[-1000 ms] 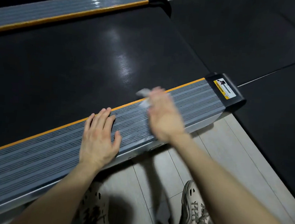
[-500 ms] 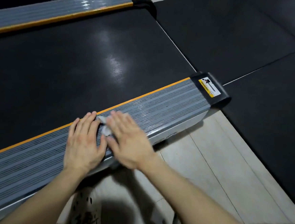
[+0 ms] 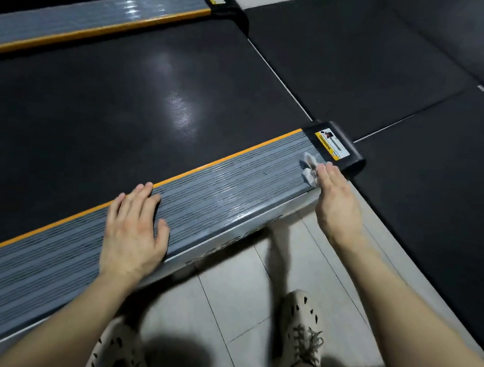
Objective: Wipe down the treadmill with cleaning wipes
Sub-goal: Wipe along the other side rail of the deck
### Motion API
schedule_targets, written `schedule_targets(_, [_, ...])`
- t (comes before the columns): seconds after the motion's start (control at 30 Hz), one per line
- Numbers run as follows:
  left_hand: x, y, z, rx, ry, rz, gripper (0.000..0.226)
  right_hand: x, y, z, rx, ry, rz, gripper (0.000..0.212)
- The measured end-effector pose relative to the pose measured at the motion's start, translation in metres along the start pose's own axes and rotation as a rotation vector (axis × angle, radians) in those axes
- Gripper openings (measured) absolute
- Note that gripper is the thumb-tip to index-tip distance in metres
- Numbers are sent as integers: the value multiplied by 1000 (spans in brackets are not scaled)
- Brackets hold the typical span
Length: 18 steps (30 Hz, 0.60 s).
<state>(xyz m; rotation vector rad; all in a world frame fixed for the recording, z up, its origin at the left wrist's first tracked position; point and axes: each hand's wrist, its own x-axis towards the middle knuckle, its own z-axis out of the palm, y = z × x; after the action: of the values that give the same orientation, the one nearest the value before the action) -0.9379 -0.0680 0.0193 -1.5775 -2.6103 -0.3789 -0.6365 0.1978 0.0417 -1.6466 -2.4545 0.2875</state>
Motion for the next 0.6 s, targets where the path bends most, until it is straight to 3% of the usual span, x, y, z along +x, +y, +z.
schedule_targets(0.13, [0,0,0,-3,-10,3,56,-13,-26,-24,207,145,339,51])
schedule_targets(0.2, [0,1,-1,4,-19,-4,57,-5,-43,-21,343,282,376,53])
schedule_targets(0.3, [0,2,-1,5,-17,-4,57,18,-74,0,387,316,182,56])
schedule_targets(0.4, [1,1,-2,3,-14,1,56,-23,-101,13,277,15,-314,45])
schedule_targets(0.47, [0,2,-2,0,-19,-5,55,-75,-109,11,220,-95,-563,34])
schedule_targets(0.53, [-1,3,-3,3,-22,-17,55,-77,-103,6,303,2,-559,31])
schedule_targets(0.6, [0,3,-4,3,-24,-12,56,-34,-94,4,383,178,-387,46])
